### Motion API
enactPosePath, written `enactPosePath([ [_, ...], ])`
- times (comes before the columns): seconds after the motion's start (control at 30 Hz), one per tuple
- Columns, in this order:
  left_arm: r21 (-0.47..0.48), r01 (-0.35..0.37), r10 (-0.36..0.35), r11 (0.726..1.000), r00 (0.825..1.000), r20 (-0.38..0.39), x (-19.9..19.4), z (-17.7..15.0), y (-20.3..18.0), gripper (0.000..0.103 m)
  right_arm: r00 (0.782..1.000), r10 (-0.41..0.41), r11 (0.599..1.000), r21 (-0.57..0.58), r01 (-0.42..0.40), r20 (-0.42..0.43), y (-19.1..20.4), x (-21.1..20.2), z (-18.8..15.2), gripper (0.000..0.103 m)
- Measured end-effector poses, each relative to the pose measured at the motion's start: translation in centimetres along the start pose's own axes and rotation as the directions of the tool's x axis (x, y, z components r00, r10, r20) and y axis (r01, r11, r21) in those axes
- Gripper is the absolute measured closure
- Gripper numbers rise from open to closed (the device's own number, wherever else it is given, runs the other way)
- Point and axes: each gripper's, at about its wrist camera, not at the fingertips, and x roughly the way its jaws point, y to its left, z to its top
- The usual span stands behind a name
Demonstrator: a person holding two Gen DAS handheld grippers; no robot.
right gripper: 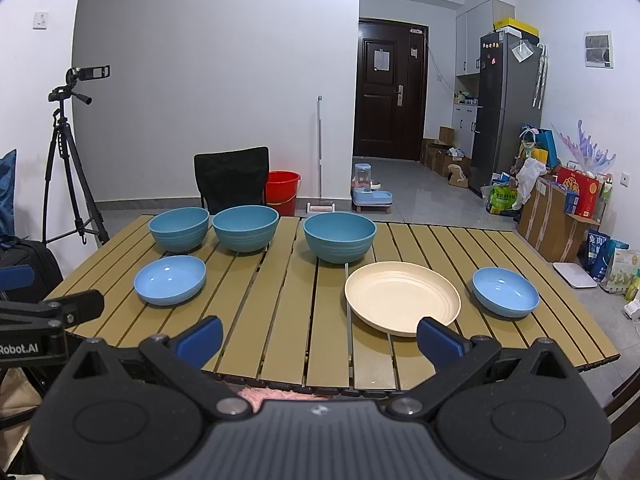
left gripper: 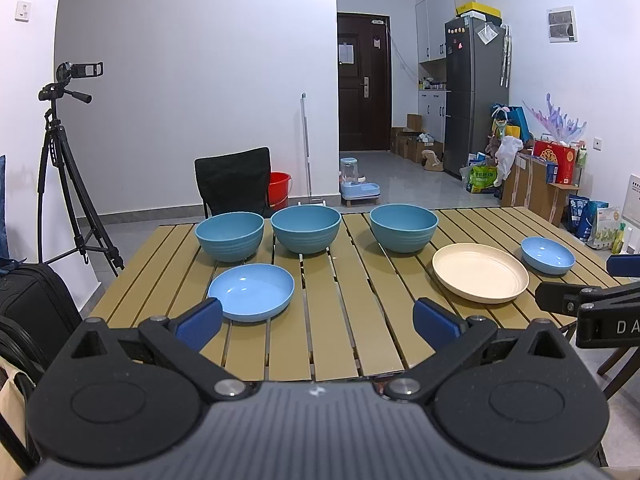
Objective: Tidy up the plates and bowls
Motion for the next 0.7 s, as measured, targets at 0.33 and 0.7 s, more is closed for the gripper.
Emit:
enactPosePath([
  [0.33,0.000,0.000,0.000,1.000,1.000,0.002,-0.04,0.05,-0.05,0.000,1.000,0.001,1.000,-0.003,-0.001,0.008,-0.21,-0.07,0.23,0.000],
  [0.7,0.002,0.008,-0.008,1.000,1.000,0.009,0.53,0.27,-0.37,0.000,1.000,-0.009,1.000,0.015,0.009,0.014,-0.63,-0.08,0.43,0.000],
])
